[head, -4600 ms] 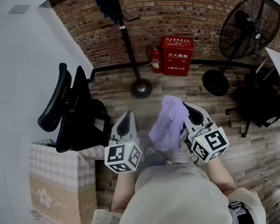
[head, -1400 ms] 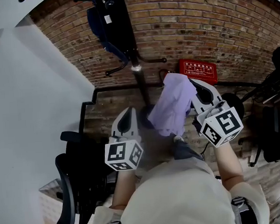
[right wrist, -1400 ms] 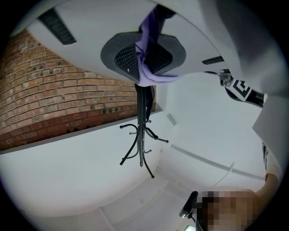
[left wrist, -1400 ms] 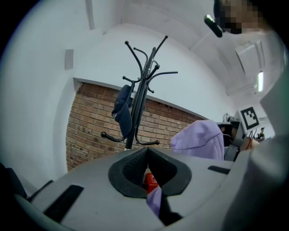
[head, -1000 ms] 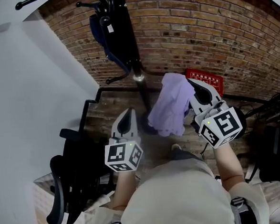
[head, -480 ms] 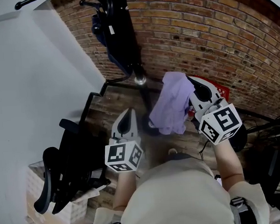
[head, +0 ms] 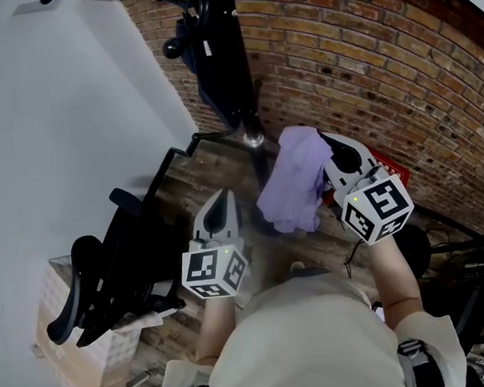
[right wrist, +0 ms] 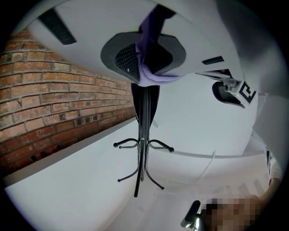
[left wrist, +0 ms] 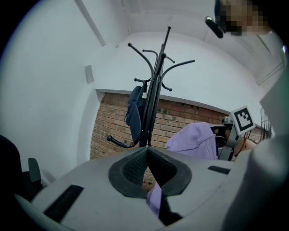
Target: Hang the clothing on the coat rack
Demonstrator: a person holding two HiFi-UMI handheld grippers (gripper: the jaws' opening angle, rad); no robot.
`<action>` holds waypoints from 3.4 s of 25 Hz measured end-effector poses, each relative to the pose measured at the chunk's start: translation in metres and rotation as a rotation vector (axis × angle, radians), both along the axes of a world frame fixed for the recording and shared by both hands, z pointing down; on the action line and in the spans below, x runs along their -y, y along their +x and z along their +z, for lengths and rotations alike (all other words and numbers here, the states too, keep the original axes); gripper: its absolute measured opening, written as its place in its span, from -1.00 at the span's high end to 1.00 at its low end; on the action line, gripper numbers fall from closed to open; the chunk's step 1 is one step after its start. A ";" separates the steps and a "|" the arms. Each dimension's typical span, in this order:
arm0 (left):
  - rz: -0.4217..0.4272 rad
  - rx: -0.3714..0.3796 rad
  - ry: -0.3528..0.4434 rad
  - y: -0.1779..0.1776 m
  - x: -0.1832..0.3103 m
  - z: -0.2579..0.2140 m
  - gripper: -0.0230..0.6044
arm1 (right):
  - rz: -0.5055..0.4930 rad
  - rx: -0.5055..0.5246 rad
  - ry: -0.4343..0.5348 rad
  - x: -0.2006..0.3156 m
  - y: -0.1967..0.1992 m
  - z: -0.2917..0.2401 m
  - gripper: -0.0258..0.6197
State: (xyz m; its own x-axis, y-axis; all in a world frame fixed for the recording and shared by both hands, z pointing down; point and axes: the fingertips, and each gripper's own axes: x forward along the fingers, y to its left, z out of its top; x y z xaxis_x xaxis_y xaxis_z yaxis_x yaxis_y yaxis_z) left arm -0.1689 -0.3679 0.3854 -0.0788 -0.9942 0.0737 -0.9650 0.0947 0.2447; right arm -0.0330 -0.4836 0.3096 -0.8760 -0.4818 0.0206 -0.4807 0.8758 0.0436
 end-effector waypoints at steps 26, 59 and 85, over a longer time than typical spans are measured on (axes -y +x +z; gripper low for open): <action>-0.160 0.016 -0.007 -0.010 0.004 0.001 0.91 | -0.172 -0.065 0.077 0.046 -0.052 -0.017 0.88; -0.202 -0.002 -0.038 -0.006 0.008 0.019 0.91 | -0.174 -0.331 -0.046 0.094 -0.058 0.103 0.88; -0.192 -0.011 -0.054 0.001 0.003 0.031 0.91 | -0.145 -0.156 -0.199 0.064 -0.008 0.156 0.64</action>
State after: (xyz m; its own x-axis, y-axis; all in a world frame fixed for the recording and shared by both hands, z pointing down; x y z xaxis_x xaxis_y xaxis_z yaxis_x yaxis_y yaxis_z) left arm -0.1678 -0.3704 0.4159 -0.2654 -0.9555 0.1288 -0.9251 0.2900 0.2450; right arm -0.0414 -0.5477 0.4657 -0.9142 -0.3249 0.2424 -0.3510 0.9335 -0.0727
